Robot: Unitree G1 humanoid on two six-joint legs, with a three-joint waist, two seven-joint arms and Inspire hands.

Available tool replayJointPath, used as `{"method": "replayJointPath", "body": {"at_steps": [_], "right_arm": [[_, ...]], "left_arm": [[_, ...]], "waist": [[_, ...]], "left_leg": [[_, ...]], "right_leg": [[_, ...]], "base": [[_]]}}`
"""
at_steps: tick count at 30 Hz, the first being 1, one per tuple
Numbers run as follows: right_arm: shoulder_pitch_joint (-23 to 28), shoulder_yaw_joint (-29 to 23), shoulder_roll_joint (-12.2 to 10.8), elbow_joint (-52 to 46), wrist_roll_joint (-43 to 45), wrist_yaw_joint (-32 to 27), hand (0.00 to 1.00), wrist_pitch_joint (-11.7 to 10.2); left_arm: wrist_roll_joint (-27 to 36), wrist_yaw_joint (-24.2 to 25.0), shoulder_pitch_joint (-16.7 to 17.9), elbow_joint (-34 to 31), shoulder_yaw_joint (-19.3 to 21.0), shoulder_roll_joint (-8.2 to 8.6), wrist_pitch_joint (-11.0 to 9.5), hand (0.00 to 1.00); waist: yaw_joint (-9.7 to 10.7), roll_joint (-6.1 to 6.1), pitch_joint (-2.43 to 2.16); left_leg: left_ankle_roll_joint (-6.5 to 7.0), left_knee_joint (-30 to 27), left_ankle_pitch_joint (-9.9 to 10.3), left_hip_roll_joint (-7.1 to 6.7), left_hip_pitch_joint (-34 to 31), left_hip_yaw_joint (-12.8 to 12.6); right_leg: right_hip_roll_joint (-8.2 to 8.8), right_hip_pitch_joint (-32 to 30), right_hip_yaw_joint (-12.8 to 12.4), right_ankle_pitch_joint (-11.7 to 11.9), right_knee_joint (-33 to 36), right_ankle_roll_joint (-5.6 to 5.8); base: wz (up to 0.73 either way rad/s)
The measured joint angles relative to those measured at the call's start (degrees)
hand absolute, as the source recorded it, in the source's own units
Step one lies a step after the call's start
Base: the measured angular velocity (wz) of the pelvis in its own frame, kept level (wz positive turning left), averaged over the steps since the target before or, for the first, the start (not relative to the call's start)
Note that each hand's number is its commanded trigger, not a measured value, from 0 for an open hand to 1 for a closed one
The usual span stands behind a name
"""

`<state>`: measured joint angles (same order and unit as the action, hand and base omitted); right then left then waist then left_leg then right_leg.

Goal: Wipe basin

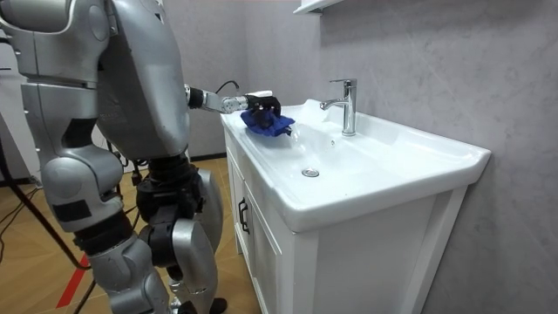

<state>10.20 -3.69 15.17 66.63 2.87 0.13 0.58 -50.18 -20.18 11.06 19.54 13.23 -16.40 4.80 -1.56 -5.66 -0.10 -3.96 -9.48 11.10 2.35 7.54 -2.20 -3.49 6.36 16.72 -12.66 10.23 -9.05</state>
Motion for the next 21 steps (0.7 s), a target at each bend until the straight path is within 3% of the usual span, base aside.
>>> {"method": "replayJointPath", "body": {"at_steps": [6,11,18,21], "right_arm": [[0.1,-0.1,0.1,0.1,2.3,0.0,0.0,0.2],[1.2,-1.4,0.1,-0.1,2.3,-0.5,0.0,0.8],[2.4,-4.2,-0.2,-0.7,3.8,-2.1,0.0,3.1],[2.7,-4.3,-0.4,-2.0,3.8,-2.1,0.0,3.8]], "left_arm": [[-0.1,-0.1,0.0,1.4,0.1,-0.02,0.0,1.0],[-0.2,-1.9,-0.2,1.5,0.8,-0.03,0.1,1.0],[-0.5,-4.6,-2.3,1.1,9.3,-0.14,1.5,1.0],[-0.7,-4.6,-2.8,-1.7,10.9,-0.56,2.3,1.0]], "waist": [[0.9,0.12,0.16],[0.3,-0.05,0.04],[-0.9,-0.09,-0.21],[-2.1,-0.37,-0.41]], "left_leg": [[0.0,0.0,0.0,-0.03,0.2,0.0],[0.01,-0.2,0.0,-0.06,0.0,0.0],[0.19,0.0,-0.1,-0.08,0.0,-0.4],[0.21,-0.1,-0.1,-0.15,-0.2,-0.2]], "right_leg": [[0.05,0.6,0.6,0.0,-0.3,0.01],[0.09,0.1,0.4,0.0,-0.4,0.06],[0.18,-0.7,-0.2,0.0,0.4,0.05],[0.28,-0.9,-0.2,0.0,0.4,0.06]], "base": [[0.05],[-0.01],[-0.04],[-0.02]]}}
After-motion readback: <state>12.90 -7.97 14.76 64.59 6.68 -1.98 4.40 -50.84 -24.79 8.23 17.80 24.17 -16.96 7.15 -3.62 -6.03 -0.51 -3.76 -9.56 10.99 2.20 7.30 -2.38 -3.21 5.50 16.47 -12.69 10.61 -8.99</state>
